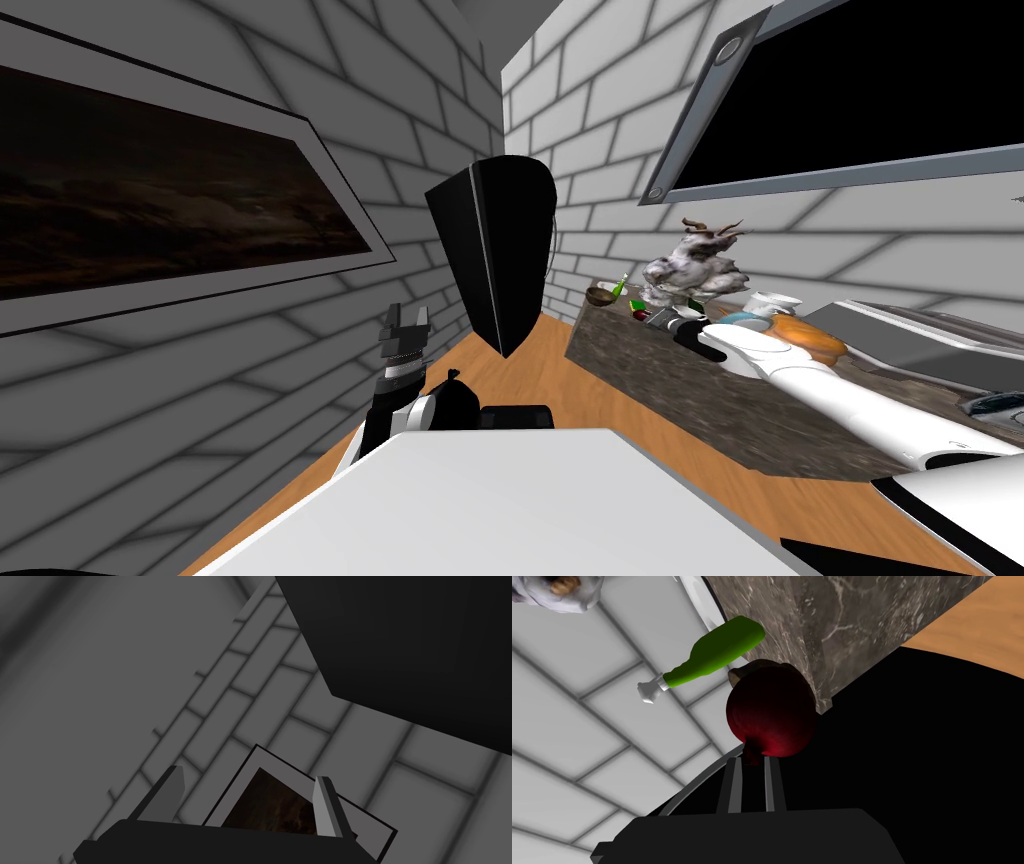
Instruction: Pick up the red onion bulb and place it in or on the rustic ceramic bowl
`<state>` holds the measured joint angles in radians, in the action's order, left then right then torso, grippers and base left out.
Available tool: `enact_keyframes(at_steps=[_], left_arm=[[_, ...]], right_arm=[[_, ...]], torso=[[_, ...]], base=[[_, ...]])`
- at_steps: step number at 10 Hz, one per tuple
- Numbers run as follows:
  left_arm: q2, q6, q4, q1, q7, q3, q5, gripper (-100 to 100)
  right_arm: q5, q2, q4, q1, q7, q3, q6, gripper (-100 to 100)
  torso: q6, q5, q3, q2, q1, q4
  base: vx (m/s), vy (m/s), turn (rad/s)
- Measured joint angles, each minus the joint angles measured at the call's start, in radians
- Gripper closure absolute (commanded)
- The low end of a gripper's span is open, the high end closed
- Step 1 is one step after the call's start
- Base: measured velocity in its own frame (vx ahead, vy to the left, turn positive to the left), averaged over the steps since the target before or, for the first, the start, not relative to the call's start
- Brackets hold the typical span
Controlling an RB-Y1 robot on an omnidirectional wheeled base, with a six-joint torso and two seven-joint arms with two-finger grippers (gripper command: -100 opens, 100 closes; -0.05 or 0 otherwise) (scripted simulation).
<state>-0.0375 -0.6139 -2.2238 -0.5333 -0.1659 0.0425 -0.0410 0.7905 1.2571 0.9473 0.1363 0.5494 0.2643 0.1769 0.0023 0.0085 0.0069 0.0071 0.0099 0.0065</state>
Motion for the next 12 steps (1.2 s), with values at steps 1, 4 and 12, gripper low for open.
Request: enact_keyframes(at_steps=[1, 4, 12], left_arm=[[0.0, 0.0, 0.0, 0.0, 0.0, 0.0, 0.0, 0], [0.0, 0.0, 0.0, 0.0, 0.0, 0.0, 0.0, 0], [0.0, 0.0, 0.0, 0.0, 0.0, 0.0, 0.0, 0]], right_arm=[[0.0, 0.0, 0.0, 0.002, -0.001, -0.001, -0.001, 100], [0.002, 0.001, 0.0, 0.008, -0.004, -0.008, -0.005, 100], [0.009, 0.004, 0.002, 0.026, -0.021, -0.033, -0.027, 100]], torso=[[0.001, 0.0, 0.0, 0.001, 0.0, 0.0], [0.001, 0.0, 0.001, 0.001, 0.001, 0.0], [0.001, 0.002, 0.0, 0.0, 0.003, 0.001]], base=[[0.015, 0.016, -0.017], [0.017, 0.015, -0.006], [0.036, 0.014, 0.007]])
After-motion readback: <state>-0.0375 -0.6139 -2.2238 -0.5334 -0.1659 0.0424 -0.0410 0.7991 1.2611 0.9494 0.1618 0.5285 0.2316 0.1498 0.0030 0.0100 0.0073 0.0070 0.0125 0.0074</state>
